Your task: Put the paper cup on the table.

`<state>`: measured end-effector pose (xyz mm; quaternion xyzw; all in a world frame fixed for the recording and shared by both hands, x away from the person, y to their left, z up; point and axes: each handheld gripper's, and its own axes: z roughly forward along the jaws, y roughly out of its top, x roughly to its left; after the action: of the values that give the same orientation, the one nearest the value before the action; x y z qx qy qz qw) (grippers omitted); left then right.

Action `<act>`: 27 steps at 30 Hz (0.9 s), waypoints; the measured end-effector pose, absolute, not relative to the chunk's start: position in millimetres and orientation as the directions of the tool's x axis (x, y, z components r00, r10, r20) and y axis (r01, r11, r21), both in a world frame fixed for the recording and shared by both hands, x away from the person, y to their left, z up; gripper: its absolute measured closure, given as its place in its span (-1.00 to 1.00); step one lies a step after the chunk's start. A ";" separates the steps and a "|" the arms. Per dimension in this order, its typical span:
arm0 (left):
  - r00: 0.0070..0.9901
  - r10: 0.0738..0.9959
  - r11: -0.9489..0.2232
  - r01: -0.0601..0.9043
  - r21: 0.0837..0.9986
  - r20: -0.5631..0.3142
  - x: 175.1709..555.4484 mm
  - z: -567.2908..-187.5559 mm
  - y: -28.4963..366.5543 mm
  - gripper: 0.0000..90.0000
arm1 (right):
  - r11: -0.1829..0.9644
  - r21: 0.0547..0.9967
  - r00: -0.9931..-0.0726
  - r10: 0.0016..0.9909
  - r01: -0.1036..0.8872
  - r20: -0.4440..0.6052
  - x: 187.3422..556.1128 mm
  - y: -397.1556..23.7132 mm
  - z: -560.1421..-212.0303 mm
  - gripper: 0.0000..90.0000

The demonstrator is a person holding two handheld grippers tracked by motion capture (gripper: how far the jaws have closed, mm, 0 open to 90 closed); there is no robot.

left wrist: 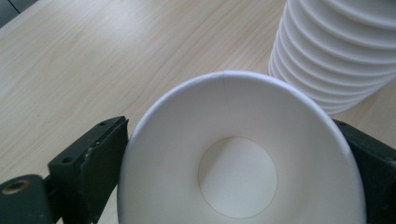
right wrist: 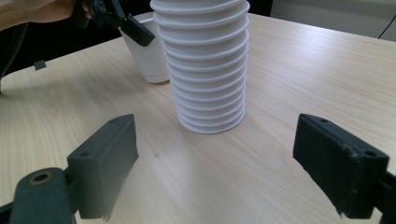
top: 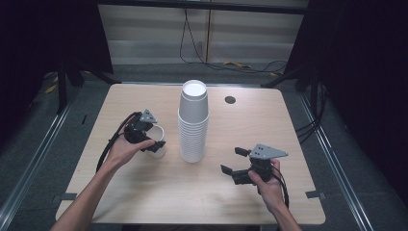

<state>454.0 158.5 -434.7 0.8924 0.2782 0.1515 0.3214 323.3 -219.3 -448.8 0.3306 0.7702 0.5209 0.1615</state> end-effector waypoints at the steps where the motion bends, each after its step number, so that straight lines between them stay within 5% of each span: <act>1: 0.798 0.595 -0.636 0.400 0.660 0.090 453.9 -435.4 158.5 -0.87 | 0.239 0.909 -0.729 0.678 0.341 0.096 323.3 -219.3 -448.8 -0.70; 27: 0.778 0.624 -0.576 0.393 0.717 0.075 445.8 -461.8 167.8 -0.90 | 0.239 0.909 -0.728 0.679 0.343 0.096 322.1 -219.8 -448.6 -0.70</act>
<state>445.8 167.8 -461.8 0.8728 0.2914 0.1620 0.3565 322.1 -219.8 -448.6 0.3316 0.7703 0.5203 0.1613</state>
